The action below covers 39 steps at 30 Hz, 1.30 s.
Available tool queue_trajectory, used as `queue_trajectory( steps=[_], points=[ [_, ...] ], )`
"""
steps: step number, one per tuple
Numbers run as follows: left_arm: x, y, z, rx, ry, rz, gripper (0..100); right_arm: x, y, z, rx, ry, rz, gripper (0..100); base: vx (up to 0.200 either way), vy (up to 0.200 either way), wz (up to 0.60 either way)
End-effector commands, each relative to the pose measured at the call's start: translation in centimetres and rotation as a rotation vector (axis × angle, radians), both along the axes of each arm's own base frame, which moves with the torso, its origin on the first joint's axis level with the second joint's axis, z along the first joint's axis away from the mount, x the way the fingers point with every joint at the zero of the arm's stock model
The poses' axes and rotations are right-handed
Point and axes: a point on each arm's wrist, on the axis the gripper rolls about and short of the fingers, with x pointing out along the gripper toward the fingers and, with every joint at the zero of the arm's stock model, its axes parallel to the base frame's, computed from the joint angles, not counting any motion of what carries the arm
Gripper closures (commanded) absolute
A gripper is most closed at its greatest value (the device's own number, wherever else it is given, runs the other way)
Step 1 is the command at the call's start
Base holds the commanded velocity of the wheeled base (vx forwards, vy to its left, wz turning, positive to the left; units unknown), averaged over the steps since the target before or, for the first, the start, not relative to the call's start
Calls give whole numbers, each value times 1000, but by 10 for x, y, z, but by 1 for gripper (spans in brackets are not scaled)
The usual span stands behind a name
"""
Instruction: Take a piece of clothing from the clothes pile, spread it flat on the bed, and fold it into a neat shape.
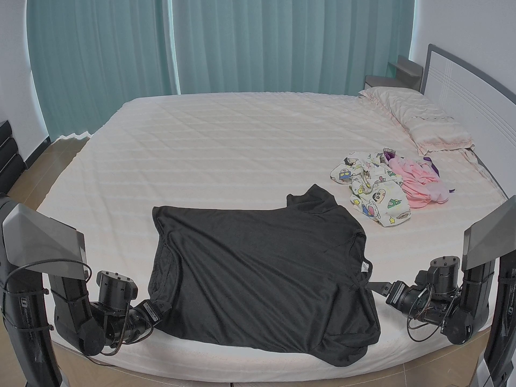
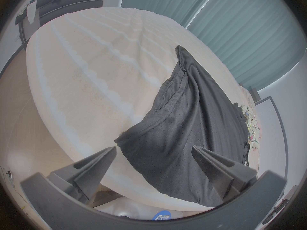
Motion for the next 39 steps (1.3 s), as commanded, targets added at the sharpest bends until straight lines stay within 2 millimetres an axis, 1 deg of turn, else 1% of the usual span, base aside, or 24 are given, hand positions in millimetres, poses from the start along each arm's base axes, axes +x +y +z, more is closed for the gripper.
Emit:
queue_trajectory(
  steps=[1,6,11,12,15,16,17,19,20,22,25,27,31,36,37,39],
  points=[
    [-3,0,-5,10,26,0,0,0,0,0,0,-6,-1,0,0,0,0],
    [-5,1,-4,30,23,16,0,0,0,-1,0,-3,-1,0,0,0,0],
    [6,5,-7,29,6,46,0,-1,1,-1,-1,0,4,0,0,0,0],
    [5,6,-7,30,9,48,100,-1,0,-1,-2,2,6,0,0,0,0],
    [0,6,-7,36,27,42,100,-5,0,-2,-5,19,10,0,0,0,0],
    [-7,6,-7,48,42,36,100,-10,1,-4,-20,37,32,0,0,0,0],
    [-8,6,-5,60,37,30,100,-13,3,-5,-33,43,49,0,0,0,0],
    [-14,7,0,121,35,0,100,-15,5,-10,-59,60,77,0,0,0,0],
    [-14,7,0,121,35,0,100,-15,5,-10,-59,60,77,0,0,0,0],
    [-25,11,-1,200,67,-52,100,-17,11,-17,-81,83,114,0,0,0,0],
    [-29,13,0,233,76,-60,100,-18,15,-21,-98,87,136,0,0,0,0],
    [-35,15,-1,275,95,-66,100,-11,22,-22,-137,44,143,0,0,0,0],
    [-49,18,-1,345,142,-128,100,-5,31,-21,-188,-3,107,0,0,0,0],
    [-49,20,-3,352,150,-125,100,5,37,-24,-208,-35,83,0,0,0,0],
    [-49,20,-3,352,151,-126,100,6,37,-24,-212,-33,85,100,0,0,0],
    [-49,20,-3,354,152,-124,100,6,37,-27,-221,-26,90,100,0,0,0]
  ],
)
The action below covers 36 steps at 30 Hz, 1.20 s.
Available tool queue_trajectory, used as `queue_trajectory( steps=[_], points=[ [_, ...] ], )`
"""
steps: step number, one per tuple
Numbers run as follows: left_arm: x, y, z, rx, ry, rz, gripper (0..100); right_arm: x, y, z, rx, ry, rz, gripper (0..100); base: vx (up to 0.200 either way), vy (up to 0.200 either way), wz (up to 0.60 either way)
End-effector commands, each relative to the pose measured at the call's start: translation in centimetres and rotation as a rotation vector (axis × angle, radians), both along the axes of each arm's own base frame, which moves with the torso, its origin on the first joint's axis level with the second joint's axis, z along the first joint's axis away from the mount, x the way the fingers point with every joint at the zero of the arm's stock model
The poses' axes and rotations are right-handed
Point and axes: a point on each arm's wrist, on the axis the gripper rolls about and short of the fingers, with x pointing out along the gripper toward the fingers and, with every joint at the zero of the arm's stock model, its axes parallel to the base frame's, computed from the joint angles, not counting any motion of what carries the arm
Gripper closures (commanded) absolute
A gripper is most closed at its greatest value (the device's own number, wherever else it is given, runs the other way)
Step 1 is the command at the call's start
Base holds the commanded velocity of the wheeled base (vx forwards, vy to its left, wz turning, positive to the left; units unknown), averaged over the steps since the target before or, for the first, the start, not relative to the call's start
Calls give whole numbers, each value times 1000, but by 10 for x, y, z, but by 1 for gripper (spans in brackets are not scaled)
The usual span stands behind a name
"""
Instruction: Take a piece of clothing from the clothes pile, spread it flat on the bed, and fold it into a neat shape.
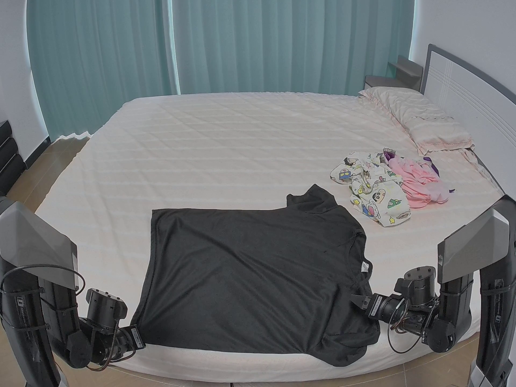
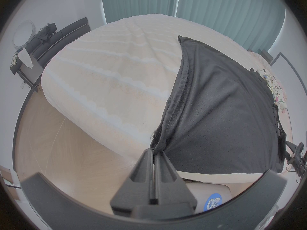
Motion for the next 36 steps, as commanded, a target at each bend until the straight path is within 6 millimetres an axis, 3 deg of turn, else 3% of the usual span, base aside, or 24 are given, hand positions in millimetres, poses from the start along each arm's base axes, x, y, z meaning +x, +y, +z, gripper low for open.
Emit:
queue_trajectory(
  steps=[1,8,10,16,25,26,29,30,36],
  points=[
    [-2,1,-1,4,13,4,100,2,2,-6,-14,8,9,100,0,0,0],
    [-1,2,-3,3,16,8,100,-22,-11,1,-127,47,14,100,0,0,0],
    [-1,2,-3,5,20,7,100,-40,-26,2,-226,101,45,100,0,0,0],
    [-4,2,-3,8,32,4,100,-36,-43,3,-287,103,-16,100,0,0,0],
    [-6,2,-5,18,53,-7,100,-40,-45,-7,-306,176,0,100,0,0,0],
    [-6,2,-5,19,59,-7,100,-40,-45,-7,-305,173,-2,0,0,0,0],
    [-10,2,-6,26,95,-15,100,-39,-47,-8,-307,173,-10,0,0,0,0],
    [-11,2,-6,30,103,-19,0,-39,-49,-7,-307,171,-17,0,0,0,0],
    [-8,4,8,9,30,-13,0,-33,-55,8,-264,81,-29,0,0,0,0]
  ],
)
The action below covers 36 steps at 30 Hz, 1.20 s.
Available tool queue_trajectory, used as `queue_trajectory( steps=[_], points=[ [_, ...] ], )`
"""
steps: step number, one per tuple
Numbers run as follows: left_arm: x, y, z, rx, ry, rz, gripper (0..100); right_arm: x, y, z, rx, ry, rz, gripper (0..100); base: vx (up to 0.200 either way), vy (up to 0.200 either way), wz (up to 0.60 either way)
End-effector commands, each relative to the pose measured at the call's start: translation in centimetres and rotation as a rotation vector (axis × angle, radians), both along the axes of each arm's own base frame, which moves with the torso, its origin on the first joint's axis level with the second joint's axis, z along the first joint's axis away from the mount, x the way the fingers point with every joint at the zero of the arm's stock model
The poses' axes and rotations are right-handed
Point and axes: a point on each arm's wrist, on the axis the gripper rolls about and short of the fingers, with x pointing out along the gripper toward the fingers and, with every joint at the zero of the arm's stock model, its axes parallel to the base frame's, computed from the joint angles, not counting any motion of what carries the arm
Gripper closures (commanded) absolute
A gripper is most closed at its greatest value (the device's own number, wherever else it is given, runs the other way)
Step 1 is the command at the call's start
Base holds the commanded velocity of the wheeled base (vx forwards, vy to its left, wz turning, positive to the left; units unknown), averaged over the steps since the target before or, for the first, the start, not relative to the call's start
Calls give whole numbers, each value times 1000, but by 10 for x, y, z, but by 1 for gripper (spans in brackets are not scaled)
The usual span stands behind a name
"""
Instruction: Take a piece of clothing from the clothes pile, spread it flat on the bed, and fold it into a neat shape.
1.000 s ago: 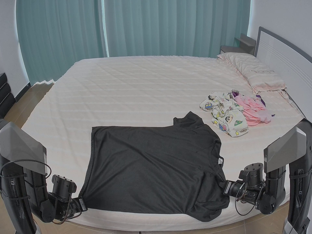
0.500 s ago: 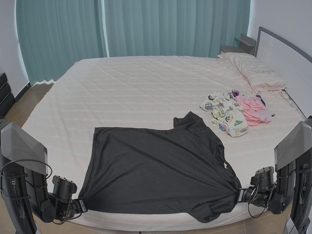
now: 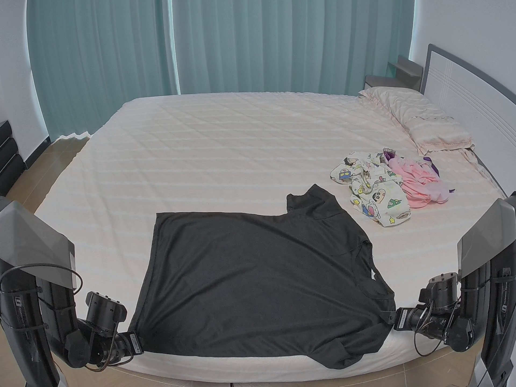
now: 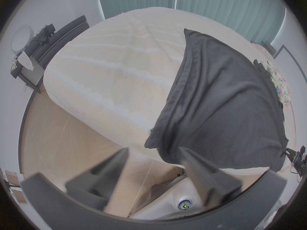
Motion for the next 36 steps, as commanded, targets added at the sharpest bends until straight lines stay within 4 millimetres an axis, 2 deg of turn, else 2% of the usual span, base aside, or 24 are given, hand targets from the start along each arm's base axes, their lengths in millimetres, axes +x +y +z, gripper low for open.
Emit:
queue_trajectory(
  steps=[1,4,9,13,18,31,36],
  points=[
    [0,2,14,-19,-66,9,0,-1,-3,16,56,-57,18,0,0,0,0],
    [1,5,20,-22,-97,22,0,-2,-1,22,121,-53,60,0,0,0,0],
    [2,15,25,1,-106,25,0,-9,1,15,189,49,117,0,0,0,0],
    [3,15,25,-74,-103,-12,0,-12,3,12,240,100,141,0,0,0,0],
    [3,12,22,-183,-74,-72,0,-15,8,1,252,159,174,0,0,0,0],
    [8,11,7,-200,-17,-49,0,-12,12,-7,274,148,168,0,0,0,0],
    [17,9,-2,-210,-9,-27,0,-10,12,-8,276,134,168,0,0,0,0]
  ],
)
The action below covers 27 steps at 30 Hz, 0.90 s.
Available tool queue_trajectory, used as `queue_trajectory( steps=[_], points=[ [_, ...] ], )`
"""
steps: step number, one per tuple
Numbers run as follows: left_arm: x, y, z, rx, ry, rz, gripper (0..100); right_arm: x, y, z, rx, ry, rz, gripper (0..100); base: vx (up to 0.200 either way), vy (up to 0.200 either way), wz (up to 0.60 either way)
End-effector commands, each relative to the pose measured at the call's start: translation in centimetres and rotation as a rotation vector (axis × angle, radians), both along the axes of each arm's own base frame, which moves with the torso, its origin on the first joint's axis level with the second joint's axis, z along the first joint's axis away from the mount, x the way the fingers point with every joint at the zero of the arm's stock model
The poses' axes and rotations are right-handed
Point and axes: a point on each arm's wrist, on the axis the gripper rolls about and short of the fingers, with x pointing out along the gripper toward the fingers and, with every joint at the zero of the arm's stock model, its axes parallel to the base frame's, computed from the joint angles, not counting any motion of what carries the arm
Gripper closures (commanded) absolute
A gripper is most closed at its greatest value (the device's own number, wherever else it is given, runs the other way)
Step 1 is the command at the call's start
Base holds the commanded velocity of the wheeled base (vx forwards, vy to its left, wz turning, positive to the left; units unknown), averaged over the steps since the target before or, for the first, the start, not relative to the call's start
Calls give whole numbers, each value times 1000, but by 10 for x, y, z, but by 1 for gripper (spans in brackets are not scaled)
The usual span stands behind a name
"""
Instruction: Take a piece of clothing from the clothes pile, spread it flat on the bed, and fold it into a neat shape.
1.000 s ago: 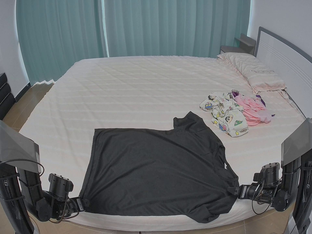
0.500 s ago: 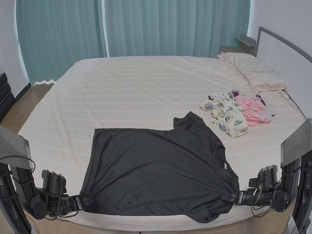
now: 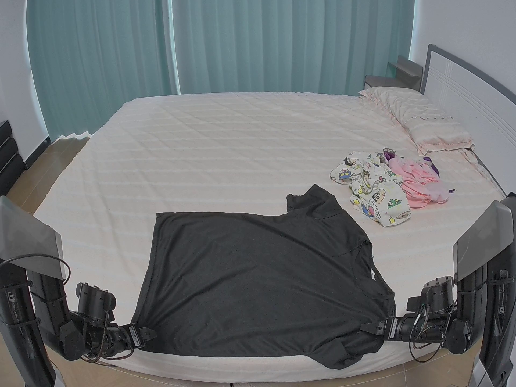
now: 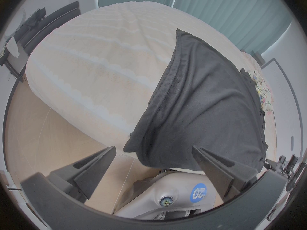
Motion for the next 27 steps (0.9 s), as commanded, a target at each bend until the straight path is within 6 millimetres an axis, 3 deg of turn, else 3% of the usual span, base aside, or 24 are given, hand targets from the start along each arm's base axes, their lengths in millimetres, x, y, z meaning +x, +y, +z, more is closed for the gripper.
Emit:
queue_trajectory(
  steps=[1,7,8,14,15,27],
  points=[
    [5,-1,-8,-5,21,14,0,-4,-1,-4,-6,30,1,0,0,0,0],
    [11,-2,-8,-24,5,38,0,-5,-1,-4,-5,29,0,0,0,0,0],
    [11,-2,-8,-24,5,38,0,-5,-1,-4,-5,29,0,100,0,0,0],
    [10,-2,-12,-15,21,42,0,-4,-1,-4,-3,28,-1,100,0,0,0],
    [10,-2,-12,-15,21,42,100,-4,-1,-4,-2,23,-1,100,0,0,0],
    [13,0,-3,-20,-27,56,100,0,-1,2,13,-27,-10,100,0,0,0]
  ],
)
